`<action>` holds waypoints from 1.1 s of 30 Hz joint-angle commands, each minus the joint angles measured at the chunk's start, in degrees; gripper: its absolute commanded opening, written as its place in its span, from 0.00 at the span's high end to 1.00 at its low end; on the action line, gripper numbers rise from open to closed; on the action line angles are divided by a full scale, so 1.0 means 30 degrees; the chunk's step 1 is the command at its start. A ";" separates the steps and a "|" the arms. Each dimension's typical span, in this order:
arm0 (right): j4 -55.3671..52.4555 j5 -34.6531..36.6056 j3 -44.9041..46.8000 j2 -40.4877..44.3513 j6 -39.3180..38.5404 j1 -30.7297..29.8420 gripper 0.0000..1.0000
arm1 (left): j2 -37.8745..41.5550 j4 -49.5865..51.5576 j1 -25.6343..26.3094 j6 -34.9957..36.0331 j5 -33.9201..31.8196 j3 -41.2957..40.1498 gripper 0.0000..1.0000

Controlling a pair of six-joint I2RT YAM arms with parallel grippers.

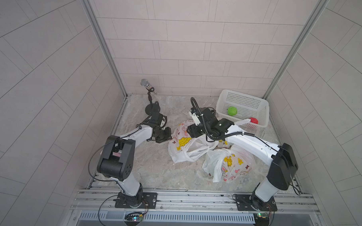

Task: Untie the knot of a plastic bag & take out the apple
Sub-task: Adjust the plastic bag at the center of the board.

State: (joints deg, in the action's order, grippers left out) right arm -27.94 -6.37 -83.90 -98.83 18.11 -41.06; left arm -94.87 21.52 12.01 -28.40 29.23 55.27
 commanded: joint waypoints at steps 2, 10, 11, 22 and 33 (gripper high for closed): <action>-0.0982 -0.0159 -0.2271 -0.2499 -0.0640 0.0674 0.18 | -0.0409 0.0529 -0.0125 0.0647 -0.0225 0.0154 0.98; -0.2253 -0.2724 -0.6677 -0.7082 -0.2166 0.1728 0.00 | -0.0808 0.0503 -0.0185 0.0660 0.0073 0.0211 0.98; -0.2390 -0.2904 -0.6997 -0.7429 -0.2239 0.1733 0.01 | -0.0852 0.0503 -0.0190 0.0674 0.0057 0.0254 0.98; -0.4017 -0.3150 -0.8944 -0.8844 -0.2995 0.1822 0.15 | -0.1115 0.0444 -0.0399 0.0660 0.0444 0.0400 0.98; -0.4995 -0.3025 -0.7957 -0.6691 -0.3394 0.1381 1.00 | -0.0913 0.0474 -0.0685 0.0531 0.0730 0.0658 0.98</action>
State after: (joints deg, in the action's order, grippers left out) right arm -40.86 -16.16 -108.33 -123.66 9.17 -36.67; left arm -97.71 22.02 10.35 -27.42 31.05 56.07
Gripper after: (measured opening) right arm 0.047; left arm 0.048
